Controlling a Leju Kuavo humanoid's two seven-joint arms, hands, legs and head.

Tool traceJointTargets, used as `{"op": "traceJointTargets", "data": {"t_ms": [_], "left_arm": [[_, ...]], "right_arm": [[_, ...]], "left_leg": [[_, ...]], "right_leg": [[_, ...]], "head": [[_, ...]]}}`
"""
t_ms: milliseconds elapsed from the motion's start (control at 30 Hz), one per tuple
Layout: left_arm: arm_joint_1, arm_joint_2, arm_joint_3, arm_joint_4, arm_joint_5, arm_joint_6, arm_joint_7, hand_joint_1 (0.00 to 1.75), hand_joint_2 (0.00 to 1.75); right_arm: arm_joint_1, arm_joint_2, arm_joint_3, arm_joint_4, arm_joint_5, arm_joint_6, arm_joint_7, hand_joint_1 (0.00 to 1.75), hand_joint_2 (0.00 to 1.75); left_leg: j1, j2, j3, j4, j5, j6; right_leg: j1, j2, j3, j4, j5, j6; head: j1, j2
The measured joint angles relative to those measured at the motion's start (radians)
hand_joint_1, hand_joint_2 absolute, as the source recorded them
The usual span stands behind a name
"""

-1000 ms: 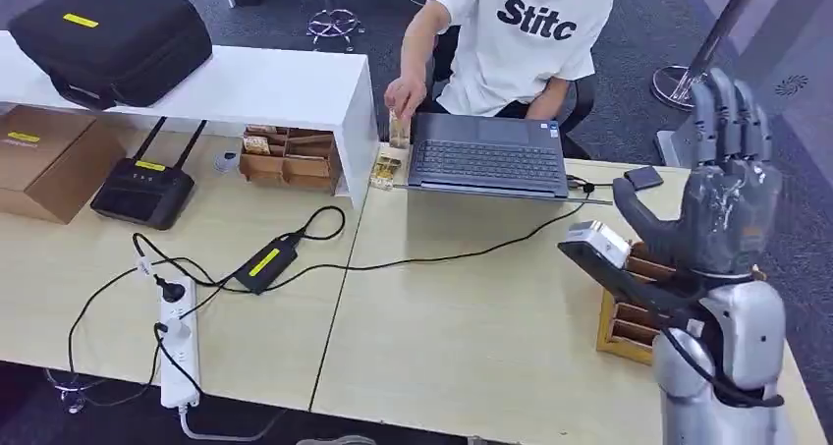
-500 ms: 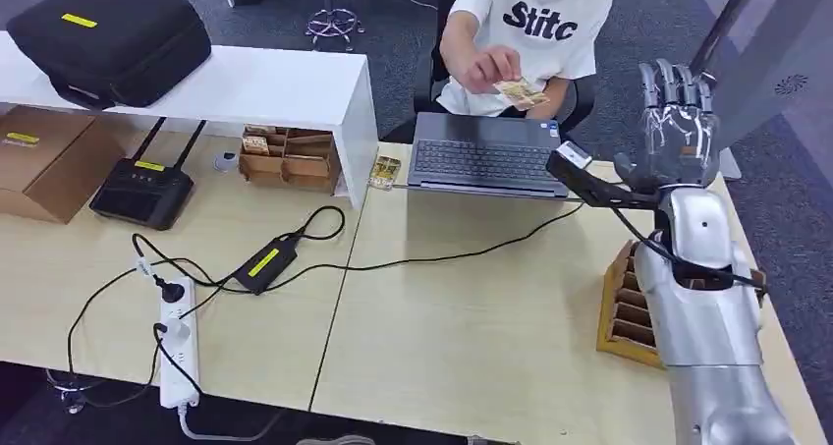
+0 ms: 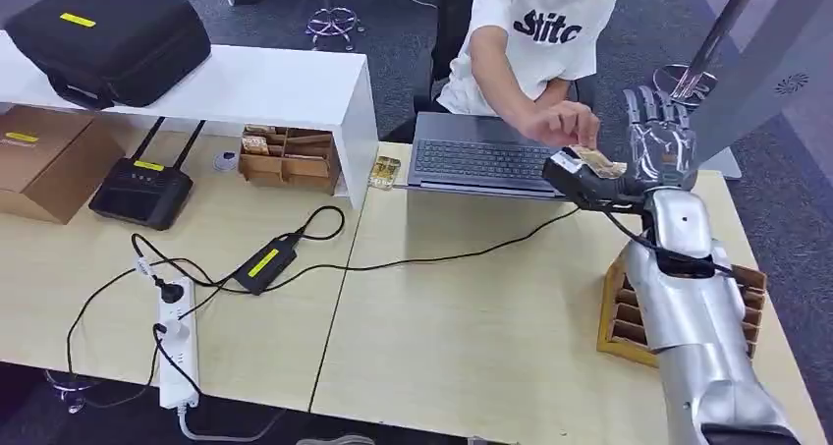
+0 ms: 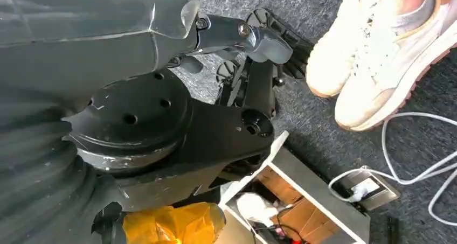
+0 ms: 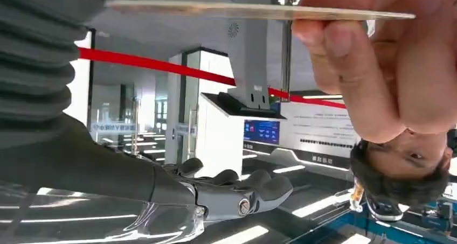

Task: Pass the card to the sensor for recognition and then transmit it.

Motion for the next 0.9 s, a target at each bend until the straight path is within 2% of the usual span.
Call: {"op": "traceJointTargets", "data": {"t_ms": [100, 133, 533, 900], "left_arm": [[0.0, 0.0, 0.0, 0.0, 0.0, 0.003, 0.002, 0.0, 1.75], [0.0, 0.0, 0.0, 0.0, 0.0, 0.003, 0.002, 0.0, 1.75], [-0.001, 0.0, 0.0, 0.0, 0.0, 0.004, 0.013, 0.0, 1.75], [-0.001, 0.0, -0.001, 0.0, 0.0, 0.005, 0.013, 0.0, 1.75]], "right_arm": [[0.0, 0.008, -0.012, 0.001, 0.014, 0.001, 0.003, 0.0, 1.75], [0.0, 0.012, -0.016, 0.001, 0.016, 0.001, 0.003, 1.75, 1.75], [0.023, 0.041, -0.058, -0.047, 0.017, -0.01, -0.033, 1.75, 1.75], [0.06, 0.045, -0.076, -0.114, -0.026, -0.061, -0.113, 1.75, 1.75]], "left_leg": [[0.0, 0.0, 0.0, 0.0, 0.0, 0.0], [0.0, 0.0, 0.0, 0.0, 0.0, 0.0], [0.0, 0.0, 0.0, 0.0, 0.0, 0.0], [0.0, 0.0, 0.0, 0.0, 0.0, 0.0]], "right_leg": [[0.0, 0.0, 0.0, 0.0, 0.0, 0.0], [0.0, 0.0, 0.0, 0.0, 0.0, 0.0], [0.0, 0.0, 0.0, 0.0, 0.0, 0.0], [0.0, 0.0, 0.0, 0.0, 0.0, 0.0]], "head": [[0.0, 0.0], [0.0, 0.0], [0.0, 0.0], [0.0, 0.0]]}}
